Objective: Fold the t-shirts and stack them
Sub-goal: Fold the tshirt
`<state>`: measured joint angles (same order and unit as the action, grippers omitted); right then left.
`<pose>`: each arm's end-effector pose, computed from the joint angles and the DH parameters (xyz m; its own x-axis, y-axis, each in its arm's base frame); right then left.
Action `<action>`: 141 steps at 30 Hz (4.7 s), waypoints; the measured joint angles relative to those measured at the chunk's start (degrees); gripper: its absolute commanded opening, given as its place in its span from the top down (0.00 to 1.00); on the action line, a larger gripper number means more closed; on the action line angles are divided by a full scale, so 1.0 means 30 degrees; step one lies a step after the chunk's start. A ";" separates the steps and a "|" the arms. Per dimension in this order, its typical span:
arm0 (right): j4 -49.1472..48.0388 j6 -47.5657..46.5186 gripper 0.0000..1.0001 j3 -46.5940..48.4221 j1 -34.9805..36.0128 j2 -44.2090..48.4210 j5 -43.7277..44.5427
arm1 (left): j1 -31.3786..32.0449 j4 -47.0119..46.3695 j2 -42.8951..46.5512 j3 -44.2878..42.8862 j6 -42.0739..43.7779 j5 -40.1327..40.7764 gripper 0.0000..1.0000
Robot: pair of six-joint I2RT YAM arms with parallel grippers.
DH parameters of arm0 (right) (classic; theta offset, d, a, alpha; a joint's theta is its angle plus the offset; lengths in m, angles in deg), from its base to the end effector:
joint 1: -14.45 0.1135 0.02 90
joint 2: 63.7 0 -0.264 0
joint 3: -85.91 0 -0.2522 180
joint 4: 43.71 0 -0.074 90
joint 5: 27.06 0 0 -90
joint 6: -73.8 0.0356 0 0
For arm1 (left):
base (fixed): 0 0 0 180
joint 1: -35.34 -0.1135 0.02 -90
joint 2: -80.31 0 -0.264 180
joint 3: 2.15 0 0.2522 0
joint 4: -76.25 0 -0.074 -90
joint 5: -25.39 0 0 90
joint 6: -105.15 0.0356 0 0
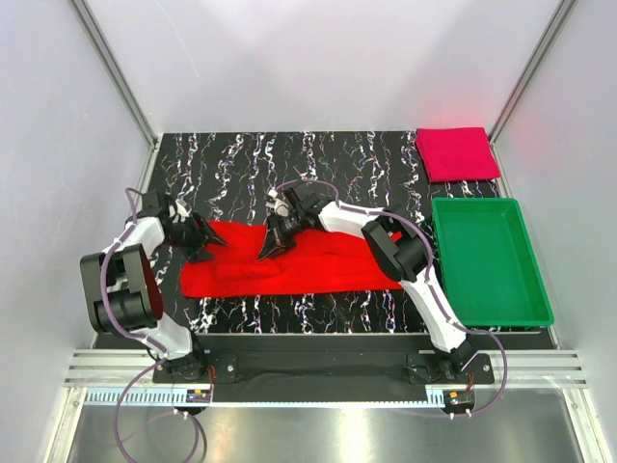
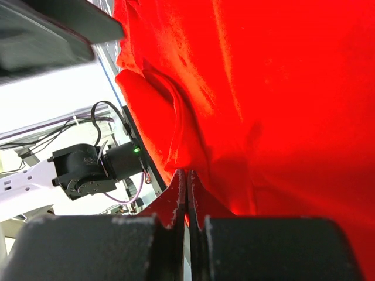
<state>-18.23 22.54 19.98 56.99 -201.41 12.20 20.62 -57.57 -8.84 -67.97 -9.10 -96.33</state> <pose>0.3568 0.3648 0.1170 -0.9359 -0.3213 -0.1441 -0.2763 0.4164 0.8662 0.2796 0.0541 0.1799 -0.8104 -0.5741 -0.1169 -0.4069 0.6950 -0.5928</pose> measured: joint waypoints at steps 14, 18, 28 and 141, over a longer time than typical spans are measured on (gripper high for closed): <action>-0.0117 -0.0015 1.00 -0.0481 0.0000 0.0007 0.0007 | 0.0714 0.1239 -0.0408 0.0372 0.0299 -0.0306 0.40; -0.0124 -0.0015 1.00 -0.0488 -0.0015 0.0007 0.0007 | 0.0765 0.1297 -0.0306 0.1115 0.0160 -0.0583 0.48; -0.0102 0.0605 1.00 -0.0488 -0.0138 0.0597 0.0678 | 0.0787 -0.1996 0.3198 0.2404 -0.2171 -0.1413 0.77; 0.5042 -0.3840 0.52 -0.3876 -0.1231 0.4299 0.2193 | 0.6397 0.3978 0.4969 0.3657 -0.2616 0.5785 0.57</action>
<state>-3.10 11.03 8.35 53.30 -188.51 18.78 39.81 -45.64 6.07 -56.99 -16.95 -78.98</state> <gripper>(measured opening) 0.480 0.406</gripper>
